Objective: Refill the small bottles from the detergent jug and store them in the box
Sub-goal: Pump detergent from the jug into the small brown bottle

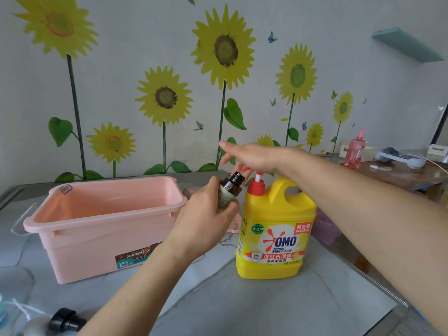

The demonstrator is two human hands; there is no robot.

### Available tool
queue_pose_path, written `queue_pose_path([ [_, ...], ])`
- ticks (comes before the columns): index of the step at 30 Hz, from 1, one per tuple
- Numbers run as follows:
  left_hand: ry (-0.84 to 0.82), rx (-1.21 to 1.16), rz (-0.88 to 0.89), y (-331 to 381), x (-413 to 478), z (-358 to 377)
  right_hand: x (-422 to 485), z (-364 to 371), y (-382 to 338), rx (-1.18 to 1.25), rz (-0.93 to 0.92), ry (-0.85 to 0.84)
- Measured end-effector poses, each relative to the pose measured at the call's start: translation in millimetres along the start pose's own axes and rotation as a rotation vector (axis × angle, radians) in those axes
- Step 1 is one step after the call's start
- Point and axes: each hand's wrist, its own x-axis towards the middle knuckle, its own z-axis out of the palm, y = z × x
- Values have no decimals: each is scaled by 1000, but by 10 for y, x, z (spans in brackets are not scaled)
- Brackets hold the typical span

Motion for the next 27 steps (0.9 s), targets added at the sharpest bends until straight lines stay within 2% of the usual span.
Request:
queue_pose_path([
  [7,1,-5,-14,-26,4,11,19,59,-2,-80,4,-20],
  [14,-3,-10,-11,-22,5,10,28,86,59,-23,-19,16],
  [19,2,-13,-19,-11,-3,4,10,-4,-13,-72,12,-54],
  [27,4,2,0,-9,-1,14,-24,108,13,-100,-5,13],
])
